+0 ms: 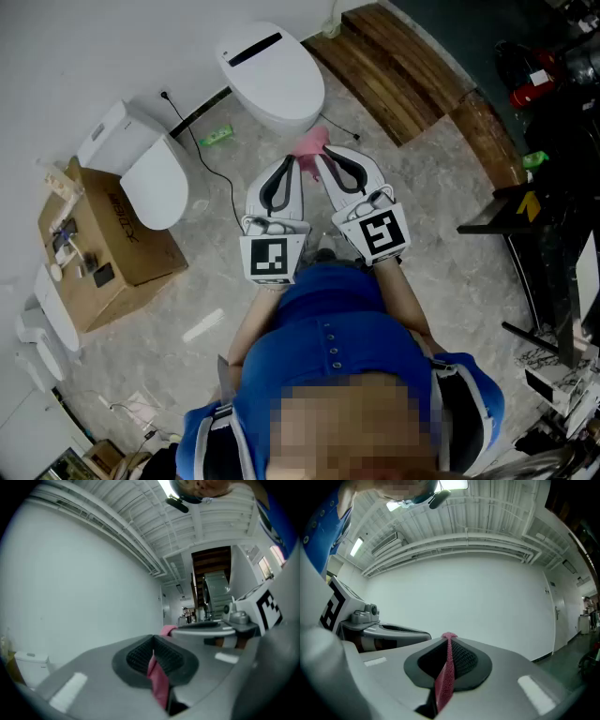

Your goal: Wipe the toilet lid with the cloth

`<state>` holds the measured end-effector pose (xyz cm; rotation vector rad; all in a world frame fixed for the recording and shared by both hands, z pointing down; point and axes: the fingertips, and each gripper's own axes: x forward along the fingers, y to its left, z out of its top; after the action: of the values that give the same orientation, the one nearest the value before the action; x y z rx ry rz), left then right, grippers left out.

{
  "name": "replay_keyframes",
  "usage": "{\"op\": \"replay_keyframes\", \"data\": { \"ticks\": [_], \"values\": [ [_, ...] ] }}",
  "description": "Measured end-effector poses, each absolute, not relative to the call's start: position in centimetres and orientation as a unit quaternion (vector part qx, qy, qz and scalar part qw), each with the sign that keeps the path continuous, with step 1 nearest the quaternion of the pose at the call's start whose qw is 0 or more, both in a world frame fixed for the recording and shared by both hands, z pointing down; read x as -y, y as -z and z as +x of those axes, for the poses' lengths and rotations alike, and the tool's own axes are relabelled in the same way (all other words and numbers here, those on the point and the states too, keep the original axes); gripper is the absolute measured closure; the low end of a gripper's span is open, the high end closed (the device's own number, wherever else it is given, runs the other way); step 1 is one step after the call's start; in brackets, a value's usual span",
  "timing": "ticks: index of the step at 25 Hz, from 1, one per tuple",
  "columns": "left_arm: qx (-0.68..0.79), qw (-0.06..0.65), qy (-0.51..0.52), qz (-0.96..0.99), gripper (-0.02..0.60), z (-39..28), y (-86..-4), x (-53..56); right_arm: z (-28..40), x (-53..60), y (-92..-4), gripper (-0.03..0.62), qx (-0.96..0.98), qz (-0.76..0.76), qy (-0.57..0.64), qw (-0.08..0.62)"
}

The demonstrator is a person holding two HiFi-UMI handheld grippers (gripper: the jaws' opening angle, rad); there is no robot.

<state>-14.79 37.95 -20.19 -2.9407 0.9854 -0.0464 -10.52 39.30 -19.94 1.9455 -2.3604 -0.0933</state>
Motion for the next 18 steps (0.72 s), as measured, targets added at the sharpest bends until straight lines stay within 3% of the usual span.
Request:
{"op": "replay_keyframes", "data": {
  "ticks": [8,18],
  "values": [
    [-0.316,0.012,0.014,-0.949,0.58,-14.5,19.9,-38.1,-9.8,-39.6,20.4,0.574,0.767,0.642,0.013,0.002],
    [-0.331,-0.004,0.02,-0.944,0.58,-14.8,19.1,-38.3,-9.0,-39.9,20.1,0.574,0.767,0.641,0.015,0.003]
  ]
}}
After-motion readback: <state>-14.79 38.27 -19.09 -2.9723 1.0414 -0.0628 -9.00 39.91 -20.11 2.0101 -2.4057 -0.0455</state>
